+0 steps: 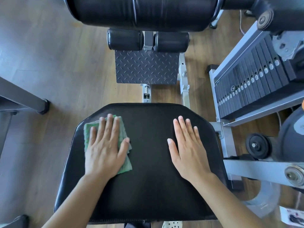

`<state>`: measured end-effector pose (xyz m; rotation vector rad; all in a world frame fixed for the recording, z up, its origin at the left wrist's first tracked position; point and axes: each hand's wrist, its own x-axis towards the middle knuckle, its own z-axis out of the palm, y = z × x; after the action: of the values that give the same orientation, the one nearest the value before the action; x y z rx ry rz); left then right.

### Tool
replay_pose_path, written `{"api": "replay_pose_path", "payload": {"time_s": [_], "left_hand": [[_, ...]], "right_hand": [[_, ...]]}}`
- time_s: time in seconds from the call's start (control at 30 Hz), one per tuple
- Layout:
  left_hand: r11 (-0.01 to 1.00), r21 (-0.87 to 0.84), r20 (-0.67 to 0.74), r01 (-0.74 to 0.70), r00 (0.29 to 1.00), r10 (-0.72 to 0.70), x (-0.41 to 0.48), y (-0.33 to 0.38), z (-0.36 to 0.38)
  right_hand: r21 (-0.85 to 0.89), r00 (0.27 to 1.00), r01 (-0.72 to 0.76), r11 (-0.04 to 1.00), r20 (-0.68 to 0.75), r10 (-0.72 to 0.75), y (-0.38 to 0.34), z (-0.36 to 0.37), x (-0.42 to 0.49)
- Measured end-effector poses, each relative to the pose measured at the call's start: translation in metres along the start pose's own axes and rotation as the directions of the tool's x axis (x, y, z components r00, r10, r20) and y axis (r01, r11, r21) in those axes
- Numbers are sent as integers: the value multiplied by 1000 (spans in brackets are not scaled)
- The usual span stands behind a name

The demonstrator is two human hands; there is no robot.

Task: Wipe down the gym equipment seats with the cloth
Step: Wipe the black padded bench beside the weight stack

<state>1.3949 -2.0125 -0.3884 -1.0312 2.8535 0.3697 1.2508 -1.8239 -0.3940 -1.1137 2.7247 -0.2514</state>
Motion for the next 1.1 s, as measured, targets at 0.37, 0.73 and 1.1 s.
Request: {"api": "replay_pose_path", "payload": {"time_s": [0.37, 0.73, 1.1], "left_hand": [[999, -19, -10, 32, 999, -33, 30, -25, -5], [993, -14, 3, -120, 993, 120, 39, -32, -6], [911, 5, 68, -413, 909, 412, 45, 13, 4]], "right_hand": [[-11, 1000, -17, 1000, 11, 18, 4, 6, -1], [-13, 999, -45, 999, -17, 44, 5, 5, 3], [28, 986, -156, 987, -60, 157, 13, 3, 9]]}}
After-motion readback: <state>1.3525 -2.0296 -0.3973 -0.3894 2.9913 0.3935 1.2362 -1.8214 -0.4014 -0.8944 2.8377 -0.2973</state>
